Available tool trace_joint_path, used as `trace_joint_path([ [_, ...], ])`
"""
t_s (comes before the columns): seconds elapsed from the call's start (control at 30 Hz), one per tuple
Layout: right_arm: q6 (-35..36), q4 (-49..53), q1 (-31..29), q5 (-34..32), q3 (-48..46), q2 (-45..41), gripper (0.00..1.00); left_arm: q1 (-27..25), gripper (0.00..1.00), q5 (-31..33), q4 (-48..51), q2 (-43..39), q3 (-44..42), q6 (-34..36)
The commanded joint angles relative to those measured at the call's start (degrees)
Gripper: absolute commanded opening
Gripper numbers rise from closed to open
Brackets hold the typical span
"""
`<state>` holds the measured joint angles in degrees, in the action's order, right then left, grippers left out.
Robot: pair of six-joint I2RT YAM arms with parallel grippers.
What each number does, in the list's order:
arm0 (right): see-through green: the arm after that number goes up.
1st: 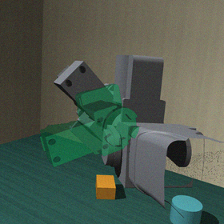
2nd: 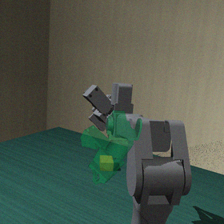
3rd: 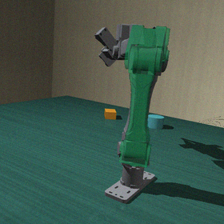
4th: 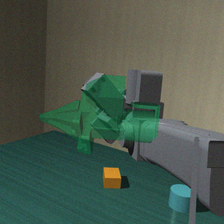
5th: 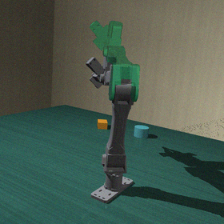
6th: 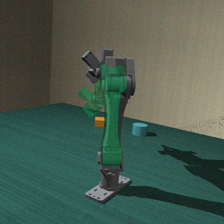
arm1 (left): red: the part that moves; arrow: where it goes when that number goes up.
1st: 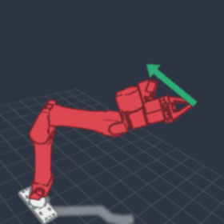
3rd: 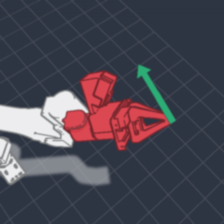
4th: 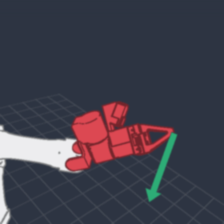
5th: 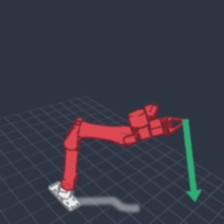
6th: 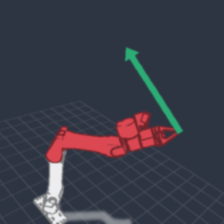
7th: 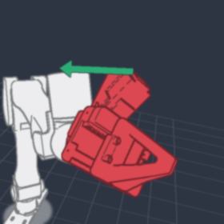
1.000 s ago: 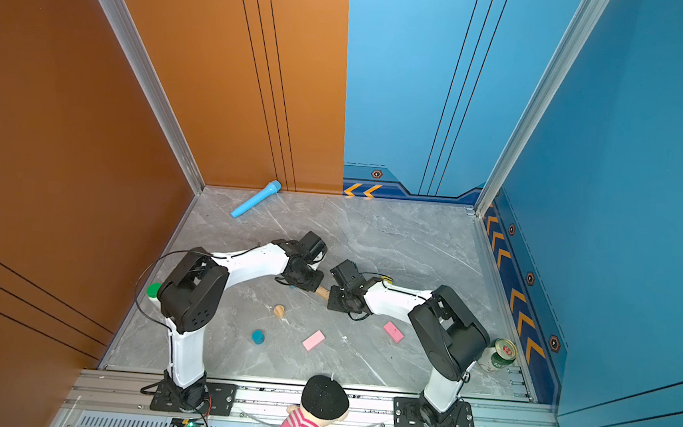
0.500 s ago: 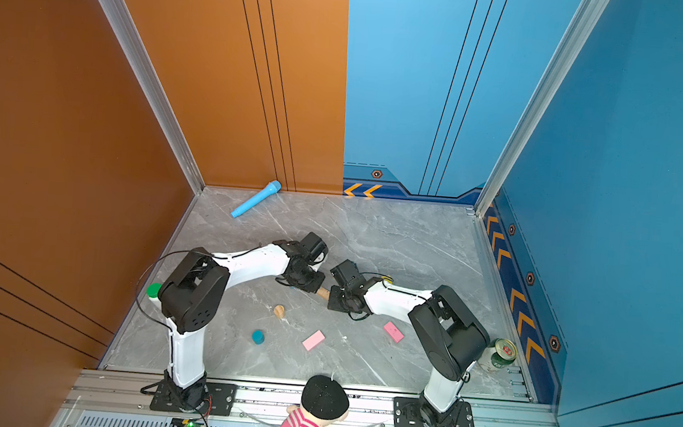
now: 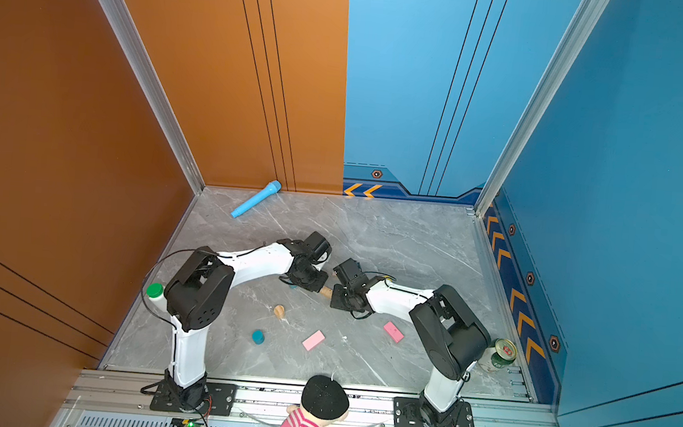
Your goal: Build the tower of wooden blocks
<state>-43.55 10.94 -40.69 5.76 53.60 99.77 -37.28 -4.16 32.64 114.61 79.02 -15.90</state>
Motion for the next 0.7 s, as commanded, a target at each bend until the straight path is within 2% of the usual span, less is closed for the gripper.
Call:
trace_joint_path([
  [0.0, 0.3, 0.6, 0.1, -1.6, -0.6, 0.0, 0.00, -1.4, 0.00, -2.5, 0.7, 2.2, 1.9, 0.3],
  [0.07, 0.5, 0.8, 2.1, -1.6, -0.7, -0.1, 0.00, -1.5, 0.00, -2.9, 0.8, 2.9, 2.6, 0.1],
  [0.67, 3.0, 0.9, 8.2, -0.7, -0.1, 0.1, 0.00, -2.4, 0.00, -4.3, 0.7, 8.3, 7.3, -1.8],
])
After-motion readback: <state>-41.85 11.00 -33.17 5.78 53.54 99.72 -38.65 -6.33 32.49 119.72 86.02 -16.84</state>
